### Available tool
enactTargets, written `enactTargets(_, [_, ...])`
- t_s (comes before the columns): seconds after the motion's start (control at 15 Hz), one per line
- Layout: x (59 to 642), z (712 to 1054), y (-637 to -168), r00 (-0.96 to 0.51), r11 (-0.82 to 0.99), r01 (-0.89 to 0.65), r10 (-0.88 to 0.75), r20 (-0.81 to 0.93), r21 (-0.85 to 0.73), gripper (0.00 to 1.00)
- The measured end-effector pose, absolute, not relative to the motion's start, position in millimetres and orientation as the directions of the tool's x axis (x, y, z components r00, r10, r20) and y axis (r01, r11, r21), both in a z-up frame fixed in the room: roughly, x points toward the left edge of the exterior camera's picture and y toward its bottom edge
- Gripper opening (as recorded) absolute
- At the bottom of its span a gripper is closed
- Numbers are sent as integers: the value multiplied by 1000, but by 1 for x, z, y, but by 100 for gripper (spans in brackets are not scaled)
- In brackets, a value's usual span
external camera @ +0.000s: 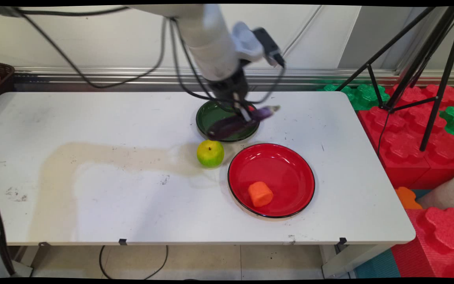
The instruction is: Place the picked object on the table
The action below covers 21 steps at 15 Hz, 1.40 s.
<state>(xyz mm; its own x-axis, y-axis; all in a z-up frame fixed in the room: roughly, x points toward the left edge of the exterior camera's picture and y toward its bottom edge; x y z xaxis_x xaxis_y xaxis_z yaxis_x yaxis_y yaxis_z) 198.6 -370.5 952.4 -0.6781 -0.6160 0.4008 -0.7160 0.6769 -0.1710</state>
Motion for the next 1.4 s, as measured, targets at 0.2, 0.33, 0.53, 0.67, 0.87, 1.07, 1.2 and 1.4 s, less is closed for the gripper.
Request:
enactTargets(0.2, [226, 962, -360, -642, 638, -752, -650, 407, -168, 0])
enactTargets(0.33, [251, 968, -352, -602, 592, -788, -686, 409, -167, 0])
enactTargets(0.53, [289, 970, -341, -538, 517, -839, -740, 403, -170, 0])
enactTargets(0.67, [309, 966, -337, -493, 466, -868, -773, 399, -169, 0])
enactTargets(0.87, [328, 960, -335, -438, 406, -899, -807, 396, -166, 0])
enactTargets(1.07, [346, 949, -339, -374, 336, -927, -841, 392, -165, 0])
enactTargets(1.2, [359, 938, -346, -320, 277, -947, -864, 388, -165, 0])
enactTargets(1.4, [372, 923, -356, -264, 217, -963, -887, 380, -163, 0])
